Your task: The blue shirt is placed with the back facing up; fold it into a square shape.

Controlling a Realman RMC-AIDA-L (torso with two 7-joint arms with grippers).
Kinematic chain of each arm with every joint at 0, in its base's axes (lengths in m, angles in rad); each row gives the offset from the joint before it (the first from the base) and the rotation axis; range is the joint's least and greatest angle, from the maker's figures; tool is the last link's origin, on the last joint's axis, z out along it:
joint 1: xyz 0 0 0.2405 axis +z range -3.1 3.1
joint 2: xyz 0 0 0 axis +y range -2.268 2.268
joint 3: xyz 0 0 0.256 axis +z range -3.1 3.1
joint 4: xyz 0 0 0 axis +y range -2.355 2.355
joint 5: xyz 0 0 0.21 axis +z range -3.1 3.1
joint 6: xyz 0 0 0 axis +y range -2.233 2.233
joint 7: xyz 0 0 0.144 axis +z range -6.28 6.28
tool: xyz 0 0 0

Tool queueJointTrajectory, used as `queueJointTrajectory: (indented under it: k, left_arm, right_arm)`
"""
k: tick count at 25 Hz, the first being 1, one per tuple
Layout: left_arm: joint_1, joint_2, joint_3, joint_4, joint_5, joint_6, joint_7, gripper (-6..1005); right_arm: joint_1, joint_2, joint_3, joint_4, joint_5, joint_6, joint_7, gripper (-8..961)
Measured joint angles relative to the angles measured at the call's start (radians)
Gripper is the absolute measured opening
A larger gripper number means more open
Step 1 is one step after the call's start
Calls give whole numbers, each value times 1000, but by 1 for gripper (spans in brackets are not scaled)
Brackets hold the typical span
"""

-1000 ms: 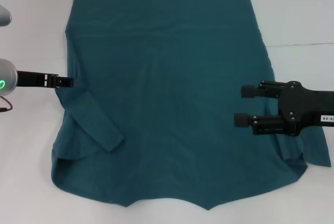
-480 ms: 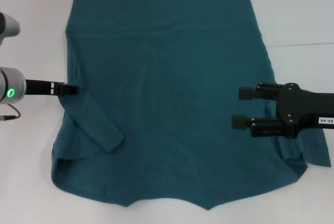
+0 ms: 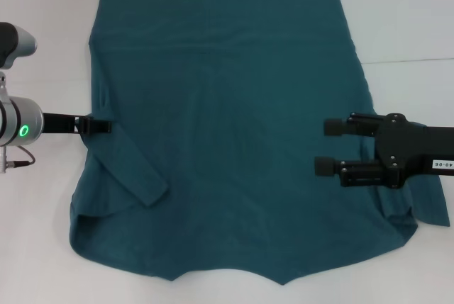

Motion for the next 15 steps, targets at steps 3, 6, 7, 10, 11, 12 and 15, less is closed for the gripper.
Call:
queueJointTrajectory:
  k: [3, 6, 7, 10, 11, 12, 15]
  left_arm:
    - [0, 3, -2, -10, 1, -4, -3, 902]
    - [0, 3, -6, -23, 1, -7, -4, 902]
    - [0, 3, -7, -27, 1, -7, -3, 902]
    - [-6, 2, -7, -40, 1, -11, 1, 901]
    - [-9, 3, -7, -51, 1, -13, 2, 901]
    - [-11, 3, -8, -58, 1, -14, 2, 901]
    - [-18, 7, -10, -76, -4, -20, 3, 900]
  right_arm:
    - [2, 1, 0, 0, 0, 0, 0, 865]
    - [6, 2, -1, 0, 0, 1, 0, 864]
    - [7, 2, -1, 0, 0, 1, 0, 864]
    - [10, 3, -1, 5, 0, 2, 1, 864]
    - [11, 4, -2, 8, 0, 2, 1, 864]
    - [11, 4, -2, 12, 0, 2, 1, 864]
    - [9, 3, -2, 20, 0, 4, 0, 863]
